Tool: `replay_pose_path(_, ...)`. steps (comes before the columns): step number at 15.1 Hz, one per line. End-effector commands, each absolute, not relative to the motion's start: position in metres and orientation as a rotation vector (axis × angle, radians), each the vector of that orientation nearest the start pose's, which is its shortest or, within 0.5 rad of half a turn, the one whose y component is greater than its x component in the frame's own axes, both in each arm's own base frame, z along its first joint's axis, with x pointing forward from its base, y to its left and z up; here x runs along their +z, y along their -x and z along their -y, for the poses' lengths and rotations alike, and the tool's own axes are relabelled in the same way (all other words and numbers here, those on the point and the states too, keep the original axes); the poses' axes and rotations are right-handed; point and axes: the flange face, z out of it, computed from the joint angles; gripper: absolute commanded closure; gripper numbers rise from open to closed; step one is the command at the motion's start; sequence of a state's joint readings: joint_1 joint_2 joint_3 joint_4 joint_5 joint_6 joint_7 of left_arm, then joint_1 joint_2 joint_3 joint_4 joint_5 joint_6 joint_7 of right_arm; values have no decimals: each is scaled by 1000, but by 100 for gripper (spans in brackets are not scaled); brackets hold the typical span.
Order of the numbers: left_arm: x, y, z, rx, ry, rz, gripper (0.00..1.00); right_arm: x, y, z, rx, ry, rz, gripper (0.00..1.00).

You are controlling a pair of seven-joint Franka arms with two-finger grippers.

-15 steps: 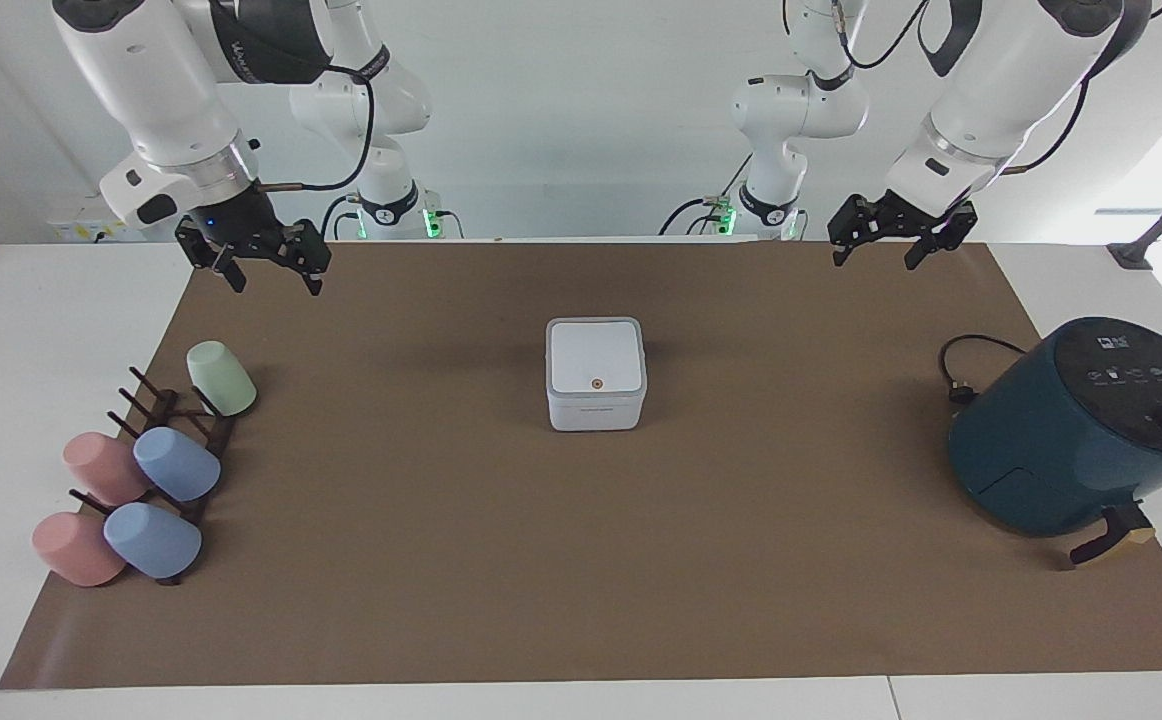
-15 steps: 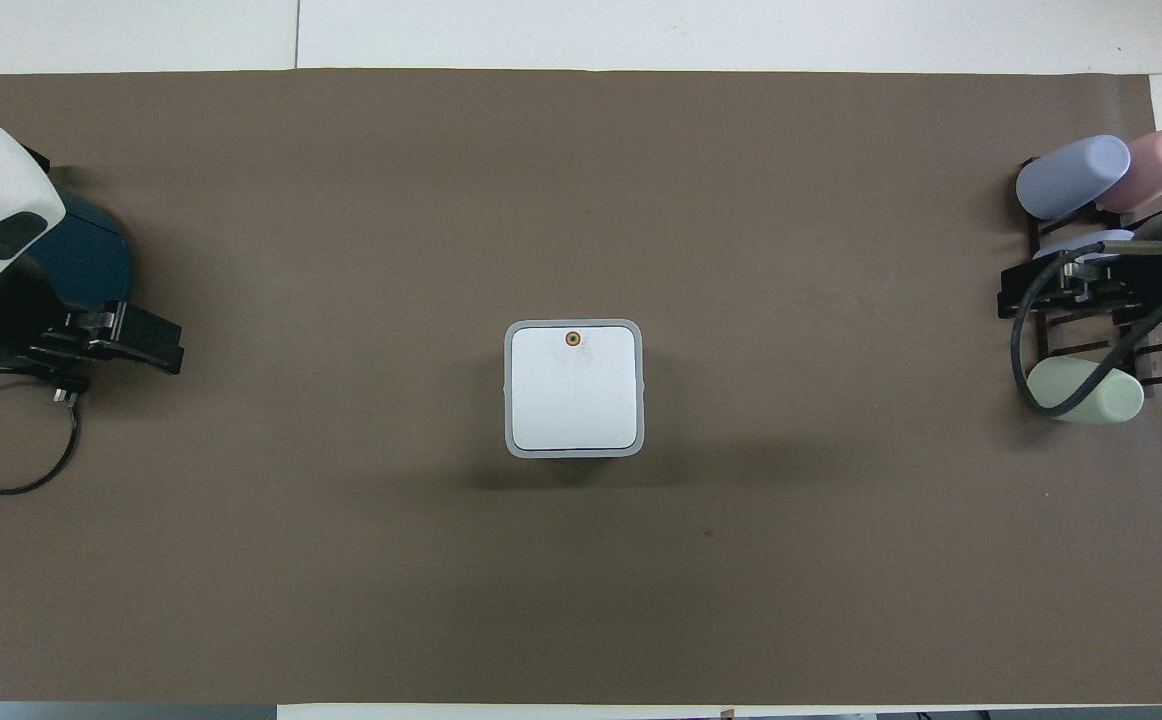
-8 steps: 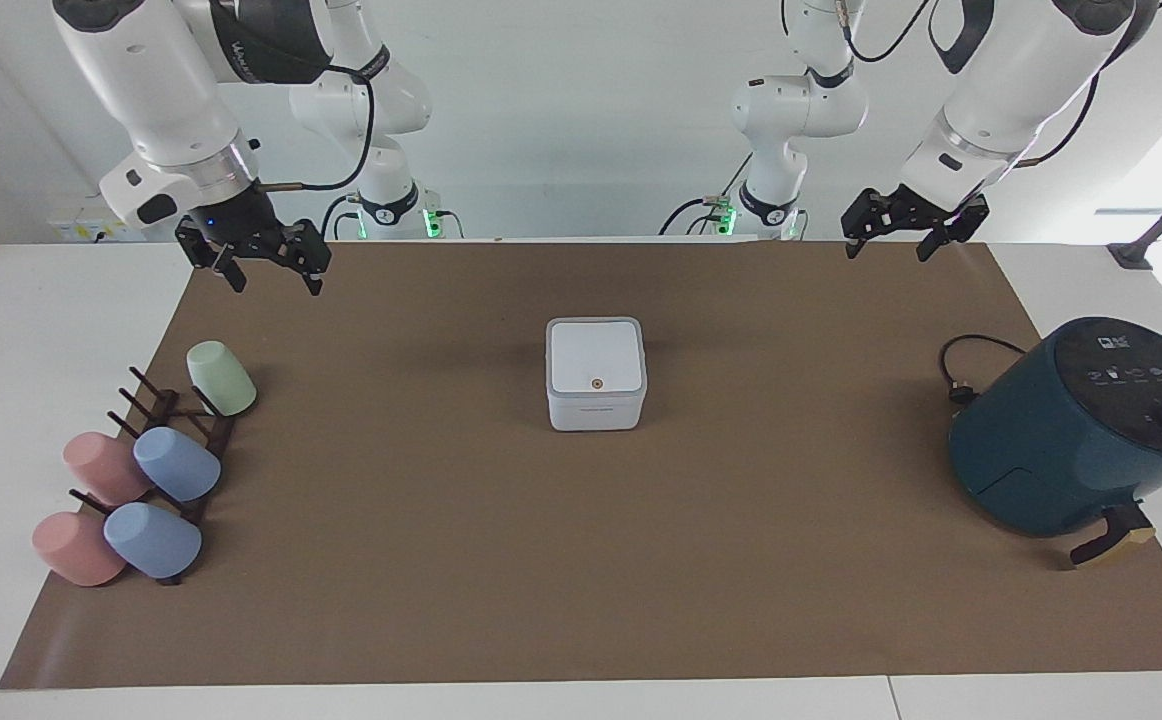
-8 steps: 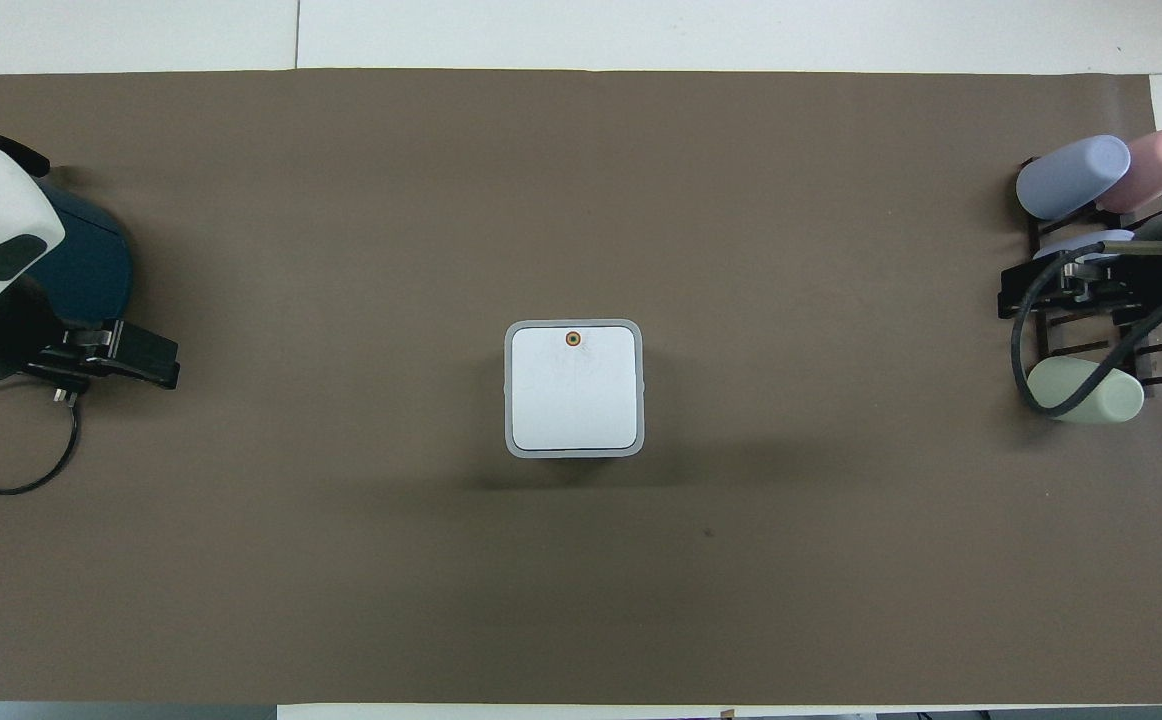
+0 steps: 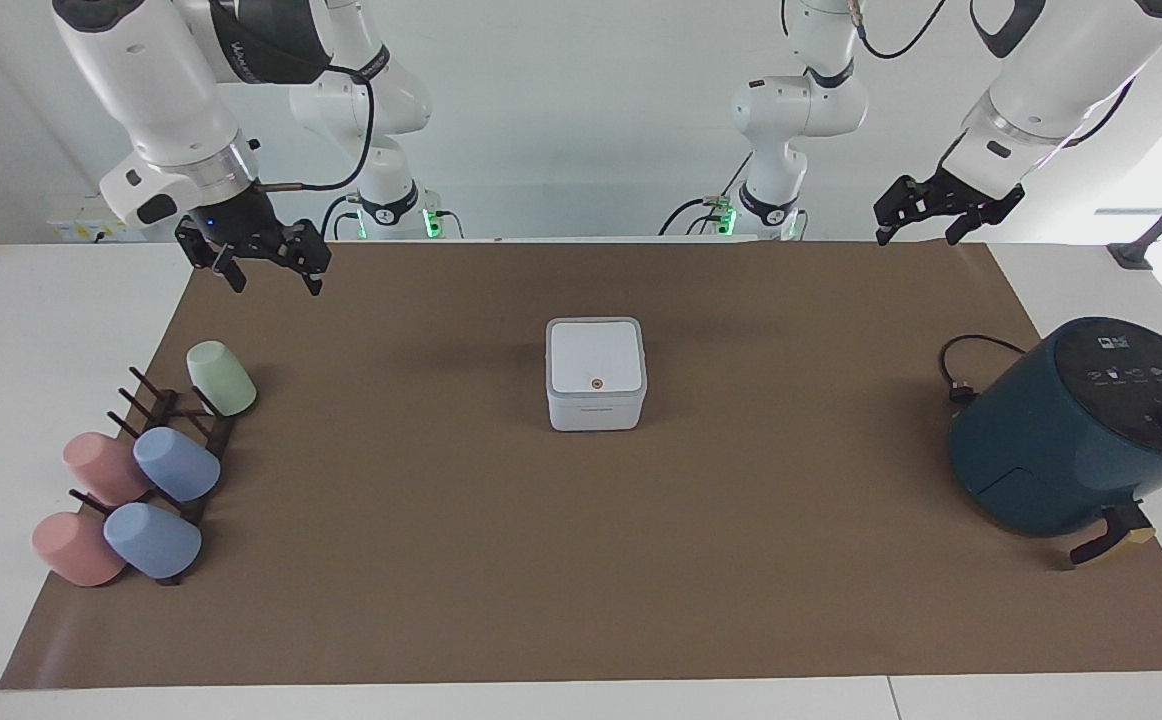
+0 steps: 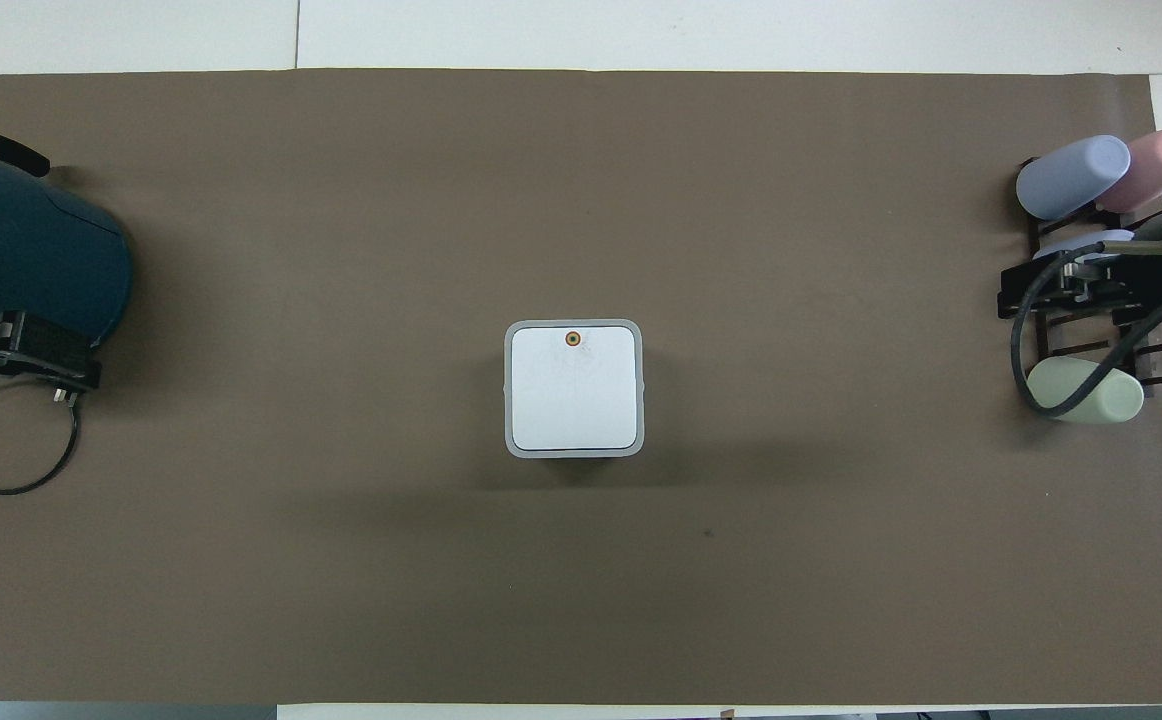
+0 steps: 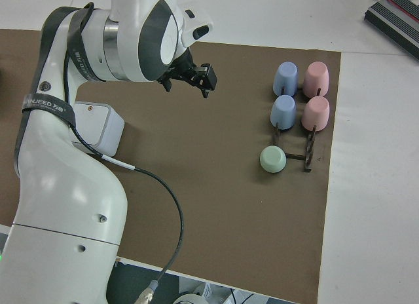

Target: Close trash can lid

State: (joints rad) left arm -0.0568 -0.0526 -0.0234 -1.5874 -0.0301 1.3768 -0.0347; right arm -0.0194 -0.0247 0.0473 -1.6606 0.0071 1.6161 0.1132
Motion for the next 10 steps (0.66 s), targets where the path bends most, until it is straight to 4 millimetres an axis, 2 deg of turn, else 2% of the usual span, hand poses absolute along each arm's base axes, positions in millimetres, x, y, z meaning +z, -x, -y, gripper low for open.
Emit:
replay_pose_path(1, 634, -517, 45, 255, 3143, -82, 0, 601, -548, -13, 31, 3140, -128, 0)
replay_pose_path(10, 633, -524, 50, 188, 3150, -103, 0, 600, -548, -13, 36, 3140, -128, 0)
